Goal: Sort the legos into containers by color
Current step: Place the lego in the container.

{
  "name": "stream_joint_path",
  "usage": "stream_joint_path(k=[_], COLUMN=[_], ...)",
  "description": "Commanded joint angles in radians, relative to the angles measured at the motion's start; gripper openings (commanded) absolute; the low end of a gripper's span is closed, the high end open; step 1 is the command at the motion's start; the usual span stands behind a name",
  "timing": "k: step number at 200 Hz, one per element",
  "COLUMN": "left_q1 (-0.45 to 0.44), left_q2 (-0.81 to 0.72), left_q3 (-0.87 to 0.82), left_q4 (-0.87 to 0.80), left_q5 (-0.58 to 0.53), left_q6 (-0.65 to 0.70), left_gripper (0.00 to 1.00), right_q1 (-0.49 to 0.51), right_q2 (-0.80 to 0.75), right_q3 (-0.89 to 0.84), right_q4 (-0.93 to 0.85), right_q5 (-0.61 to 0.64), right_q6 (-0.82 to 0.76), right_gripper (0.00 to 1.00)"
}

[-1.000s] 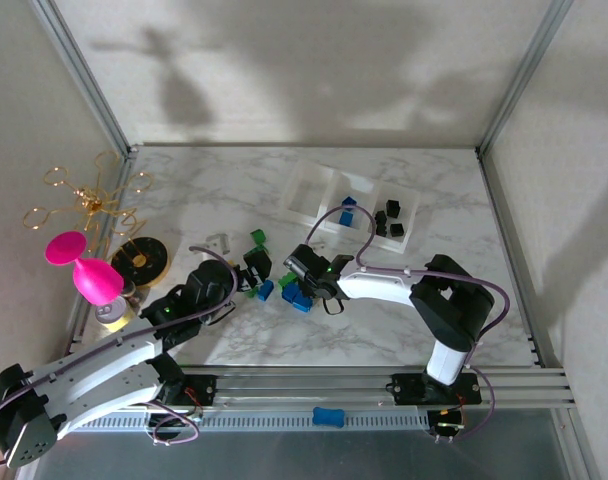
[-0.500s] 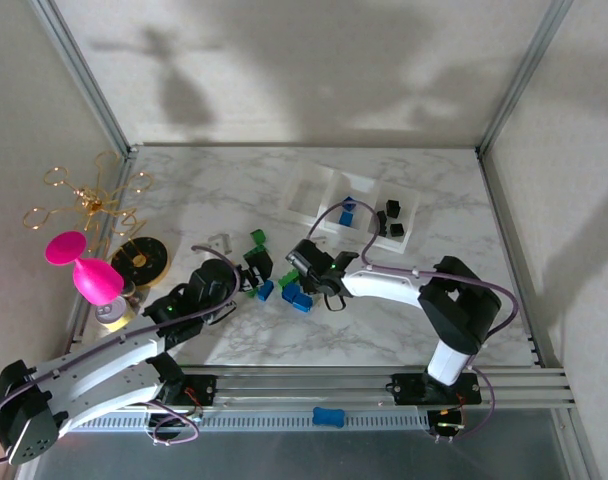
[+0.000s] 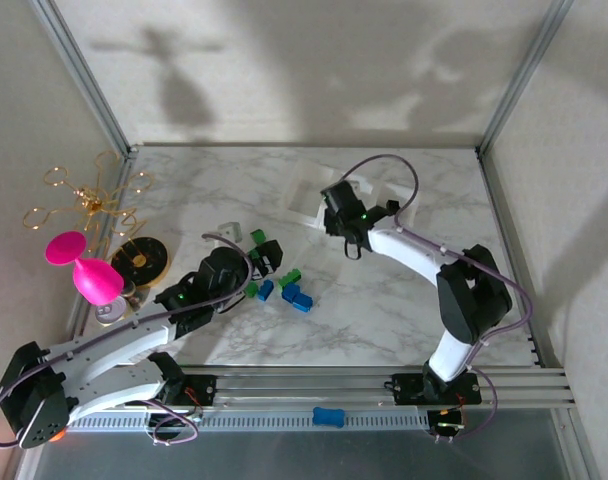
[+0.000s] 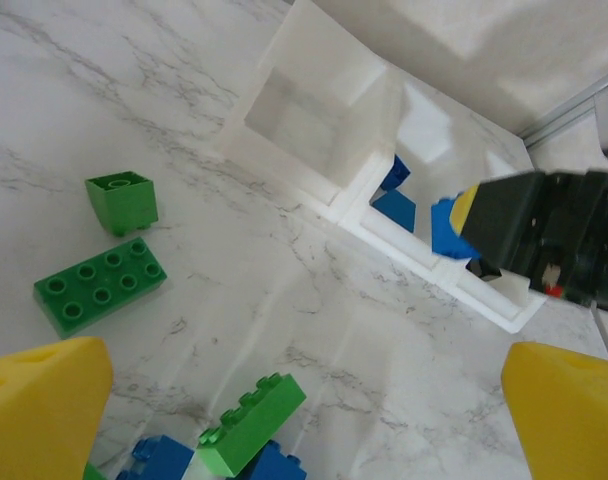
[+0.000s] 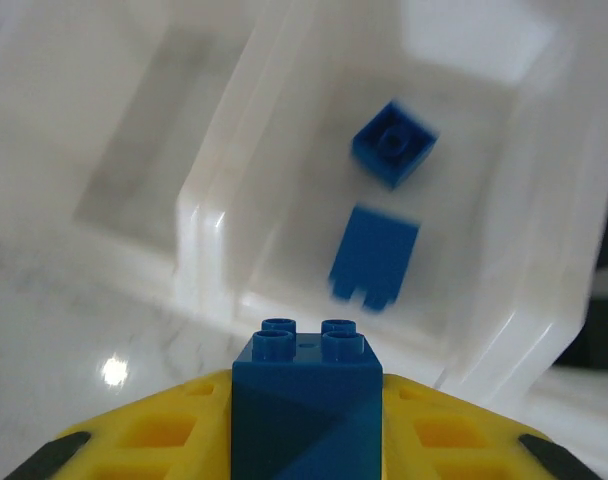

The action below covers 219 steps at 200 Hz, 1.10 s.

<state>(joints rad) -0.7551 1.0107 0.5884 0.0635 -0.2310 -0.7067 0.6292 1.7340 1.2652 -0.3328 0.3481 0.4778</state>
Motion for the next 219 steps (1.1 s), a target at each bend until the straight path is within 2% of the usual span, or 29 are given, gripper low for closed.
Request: stream_joint_path(k=[1,52,82,108,143,189,219], left_q1=[0.011,0.011,0.013,0.016,0.019,0.02,0.021], left_q2=[0.033,0.108,0.118,0.124,0.131,0.126,0.118], left_q3=[0.05,0.094,0.103,0.101,0.107,0.107,0.105], left_q4=[0.068,0.096,0.094,0.098,0.096,0.098,0.087], left_q5=[0.019,0.047,0.052,0.056,0.062,0.067,0.064], left_q6=[0.028,0.041,0.048,0.047,0.05,0.049,0.049], left_gripper=[0.99,1.0,0.99,0.99,1.0,1.0,0.99], right_q1=[-0.046,-0.13,-0.149,-0.16,-0.163,-0.158,-0.117], right_q2=[0.078,0.253,0.303,0.324,0.298,0.208,0.12], right_q3=[0.075,0.238,0.289,0.315,0.321,0.29,0.212], right_q4=[0.023,0.028,0.035,0.034,0.032,0.024,0.028], right_q5=[0.007,-0.02,-0.018,-0.017,-0.035,-0.077,-0.103], right_q6=[-0.052,-0.099,-0.128,-0.14,-0.153,-0.156,-0.154], right_gripper=[0.33,0.34,0.35,0.41,0.46,0.46,0.48])
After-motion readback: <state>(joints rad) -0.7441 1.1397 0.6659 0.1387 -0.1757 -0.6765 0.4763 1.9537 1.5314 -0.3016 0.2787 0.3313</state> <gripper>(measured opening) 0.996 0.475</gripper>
